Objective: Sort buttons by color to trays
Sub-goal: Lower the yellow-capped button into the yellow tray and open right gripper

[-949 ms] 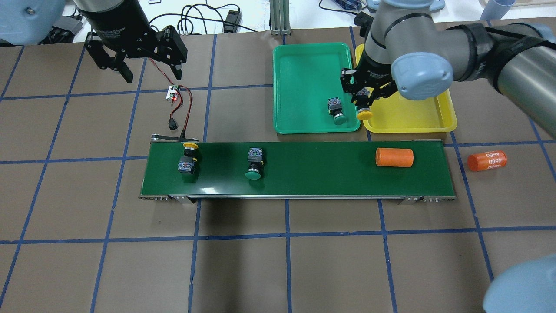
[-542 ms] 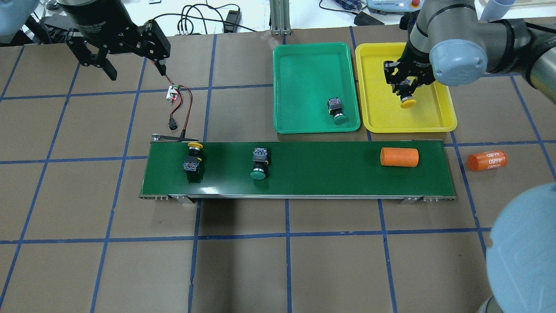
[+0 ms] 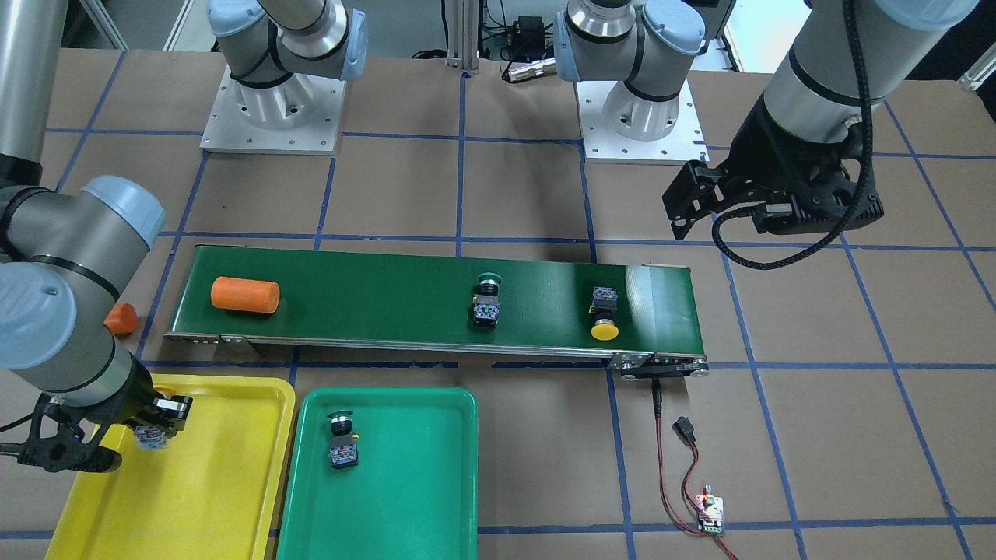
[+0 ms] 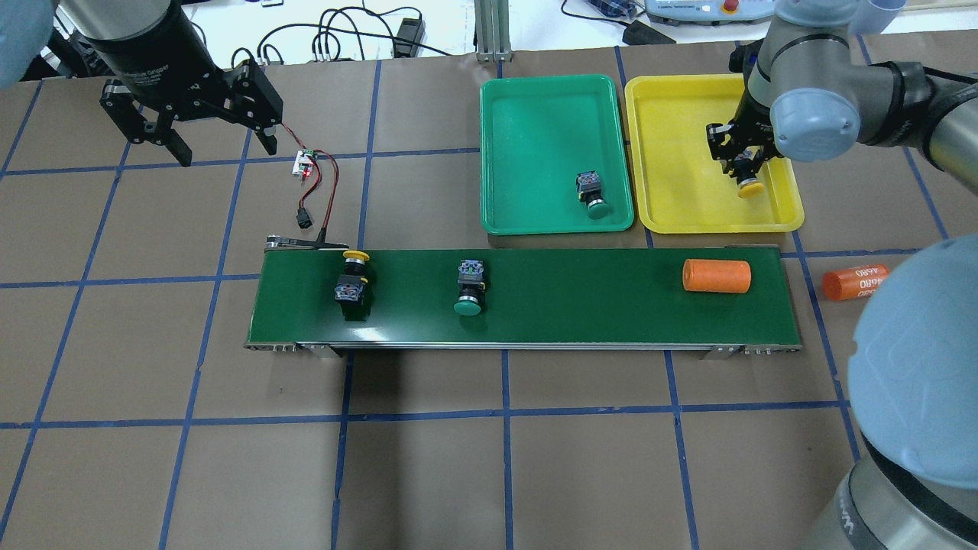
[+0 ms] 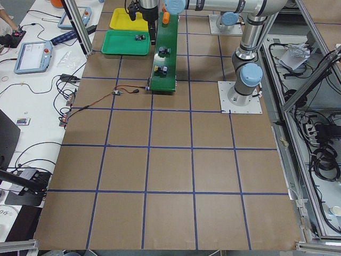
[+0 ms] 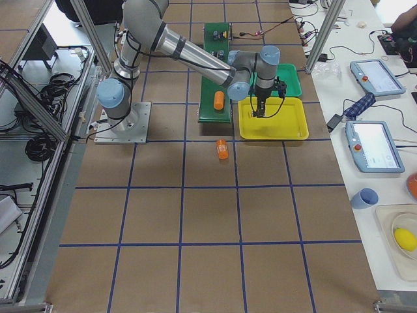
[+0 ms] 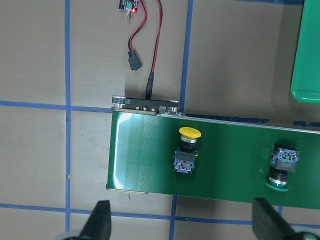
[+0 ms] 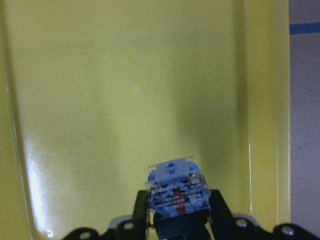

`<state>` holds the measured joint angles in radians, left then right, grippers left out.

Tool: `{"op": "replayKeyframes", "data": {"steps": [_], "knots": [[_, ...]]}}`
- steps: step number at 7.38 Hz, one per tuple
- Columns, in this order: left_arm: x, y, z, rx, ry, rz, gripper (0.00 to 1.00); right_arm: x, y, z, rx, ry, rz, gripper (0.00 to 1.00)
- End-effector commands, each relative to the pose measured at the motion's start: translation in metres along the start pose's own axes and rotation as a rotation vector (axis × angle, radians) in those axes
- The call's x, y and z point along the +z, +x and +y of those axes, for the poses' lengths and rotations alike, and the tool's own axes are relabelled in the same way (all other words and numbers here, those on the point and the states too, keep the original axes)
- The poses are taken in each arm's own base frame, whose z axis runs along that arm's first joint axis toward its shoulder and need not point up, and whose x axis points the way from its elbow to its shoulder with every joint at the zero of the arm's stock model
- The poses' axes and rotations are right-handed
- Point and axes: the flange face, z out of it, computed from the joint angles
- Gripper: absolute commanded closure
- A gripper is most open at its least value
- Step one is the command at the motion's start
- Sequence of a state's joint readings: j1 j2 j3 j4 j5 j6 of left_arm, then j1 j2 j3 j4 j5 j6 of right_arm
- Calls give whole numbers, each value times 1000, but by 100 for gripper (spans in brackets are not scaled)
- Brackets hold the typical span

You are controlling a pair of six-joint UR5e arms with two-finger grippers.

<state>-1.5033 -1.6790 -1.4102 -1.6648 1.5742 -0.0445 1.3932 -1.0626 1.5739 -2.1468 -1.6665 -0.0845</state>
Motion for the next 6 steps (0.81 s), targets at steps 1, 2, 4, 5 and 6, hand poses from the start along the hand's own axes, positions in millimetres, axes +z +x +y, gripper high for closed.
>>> {"op": "replayKeyframes", "data": {"steps": [1,2,4,5,6], "knots": [[-1,0,0,-1,3,4,0,12,1,-2,4,-7,-2,29],[-3,0,0,0,6,4,0,12,1,-3,11,-2,-7,4],[-1,0,-1,-3,3,5,0,4,1,-2,16,8,-10,0],[-1,0,-1,-3,1,5,0,-14,1,1,17,26,-6,0],[-1,-1,-1,-3,2,2,0,-57,-3,17,10,56,-8,0]]}}
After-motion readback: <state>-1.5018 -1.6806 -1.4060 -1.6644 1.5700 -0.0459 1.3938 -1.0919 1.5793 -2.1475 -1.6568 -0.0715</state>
